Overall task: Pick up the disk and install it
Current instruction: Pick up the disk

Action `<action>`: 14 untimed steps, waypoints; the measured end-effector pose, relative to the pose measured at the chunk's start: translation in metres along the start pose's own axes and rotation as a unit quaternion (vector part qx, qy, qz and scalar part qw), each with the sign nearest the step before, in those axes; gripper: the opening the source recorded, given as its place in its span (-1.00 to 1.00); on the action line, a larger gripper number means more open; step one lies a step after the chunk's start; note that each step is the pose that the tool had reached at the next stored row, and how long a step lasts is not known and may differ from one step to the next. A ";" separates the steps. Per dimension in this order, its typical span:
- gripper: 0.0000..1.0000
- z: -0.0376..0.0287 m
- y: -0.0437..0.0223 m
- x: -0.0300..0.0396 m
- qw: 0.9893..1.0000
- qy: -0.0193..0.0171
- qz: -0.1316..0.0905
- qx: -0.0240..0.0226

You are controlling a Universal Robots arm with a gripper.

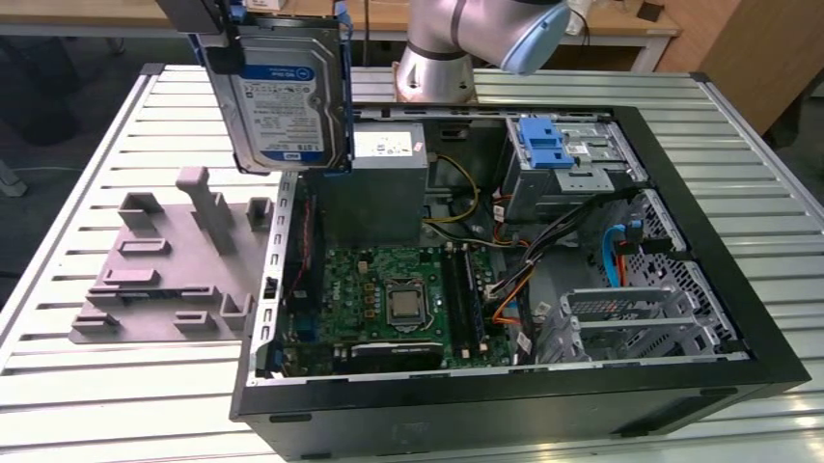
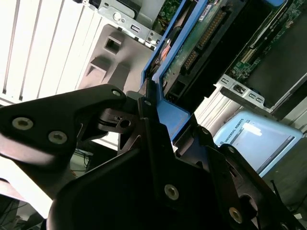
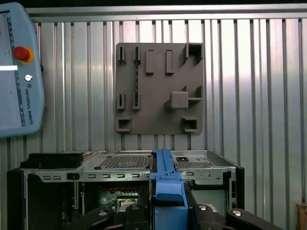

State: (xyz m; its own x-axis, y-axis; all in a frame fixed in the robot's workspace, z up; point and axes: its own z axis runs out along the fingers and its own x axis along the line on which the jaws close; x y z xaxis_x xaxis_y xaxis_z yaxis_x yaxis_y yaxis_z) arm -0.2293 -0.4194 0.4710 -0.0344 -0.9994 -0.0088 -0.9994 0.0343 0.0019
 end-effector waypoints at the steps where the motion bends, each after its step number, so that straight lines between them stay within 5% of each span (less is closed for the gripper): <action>1: -0.27 0.0000 -0.0004 0.0001 1.000 0.000 0.000 0.001; 14: -0.27 0.0000 -0.0228 0.0007 1.000 0.000 0.000 0.003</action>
State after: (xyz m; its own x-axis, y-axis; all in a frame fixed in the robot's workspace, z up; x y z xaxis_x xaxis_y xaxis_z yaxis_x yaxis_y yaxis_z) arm -0.2065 -0.4208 0.4710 -0.0342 -0.9994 -0.0090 -0.9994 0.0342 -0.0033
